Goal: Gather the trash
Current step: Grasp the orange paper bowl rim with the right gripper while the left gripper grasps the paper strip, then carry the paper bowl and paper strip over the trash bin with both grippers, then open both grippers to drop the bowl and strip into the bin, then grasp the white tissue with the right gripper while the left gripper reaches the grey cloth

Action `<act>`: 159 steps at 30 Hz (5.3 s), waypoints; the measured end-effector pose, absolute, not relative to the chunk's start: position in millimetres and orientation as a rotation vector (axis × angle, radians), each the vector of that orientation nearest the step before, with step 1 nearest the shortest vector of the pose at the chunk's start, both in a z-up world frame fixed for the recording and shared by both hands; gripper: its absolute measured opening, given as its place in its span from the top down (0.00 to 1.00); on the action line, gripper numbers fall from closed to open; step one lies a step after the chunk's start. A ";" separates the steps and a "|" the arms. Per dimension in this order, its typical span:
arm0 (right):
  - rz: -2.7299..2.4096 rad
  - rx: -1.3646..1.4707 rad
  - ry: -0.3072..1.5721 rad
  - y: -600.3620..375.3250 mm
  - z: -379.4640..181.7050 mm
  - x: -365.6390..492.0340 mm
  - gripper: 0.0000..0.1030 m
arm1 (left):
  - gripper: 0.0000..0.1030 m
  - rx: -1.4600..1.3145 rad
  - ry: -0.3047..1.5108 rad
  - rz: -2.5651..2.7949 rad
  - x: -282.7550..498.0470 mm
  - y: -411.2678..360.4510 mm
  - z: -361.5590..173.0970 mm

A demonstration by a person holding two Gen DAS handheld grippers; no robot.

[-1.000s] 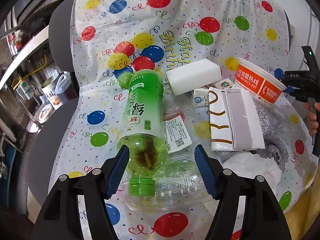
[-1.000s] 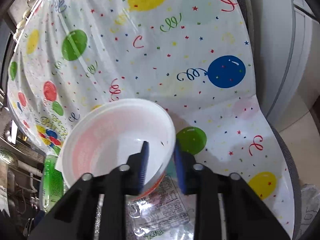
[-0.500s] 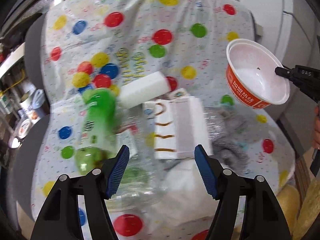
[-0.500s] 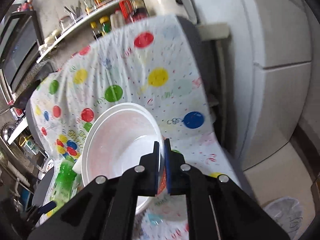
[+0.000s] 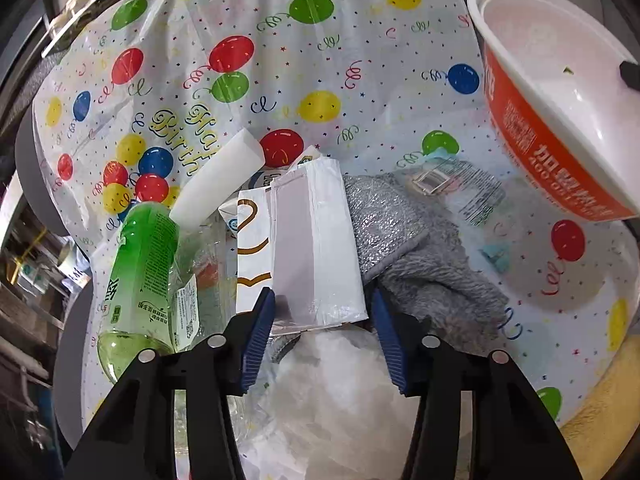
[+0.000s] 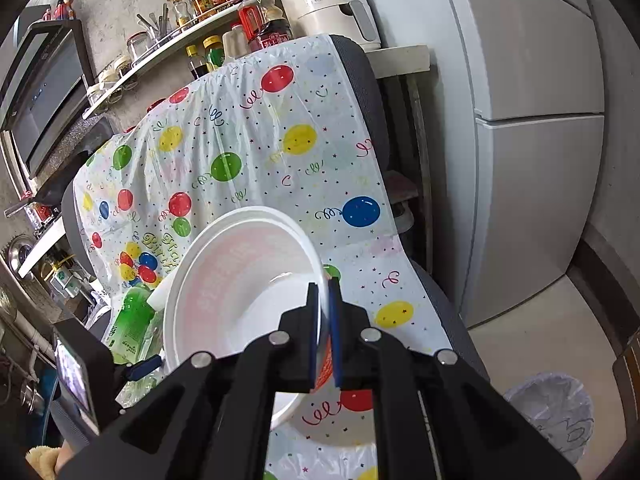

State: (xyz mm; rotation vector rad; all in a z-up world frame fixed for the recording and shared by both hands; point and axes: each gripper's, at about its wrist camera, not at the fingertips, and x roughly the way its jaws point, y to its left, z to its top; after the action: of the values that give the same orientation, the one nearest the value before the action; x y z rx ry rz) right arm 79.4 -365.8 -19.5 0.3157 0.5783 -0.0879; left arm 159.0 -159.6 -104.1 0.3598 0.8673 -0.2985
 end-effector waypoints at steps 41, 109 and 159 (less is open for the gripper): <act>-0.619 0.387 0.627 -475.3 -58.0 -152.2 0.94 | 0.97 -0.056 0.756 -0.981 31.9 -218.9 -24.7; 0.146 0.044 0.779 -229.3 -81.5 45.4 0.40 | 0.36 -0.033 0.876 -0.186 77.5 29.5 -82.3; 0.039 -0.048 0.552 -274.2 -53.0 33.0 0.96 | 0.40 0.106 0.873 -0.484 147.6 -94.5 -85.2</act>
State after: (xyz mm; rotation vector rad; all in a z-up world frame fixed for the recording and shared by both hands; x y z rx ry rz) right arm 33.0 -274.2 -53.0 -0.0483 0.5522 0.0386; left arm 147.6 -94.5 -85.2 0.1057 0.8726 -0.4837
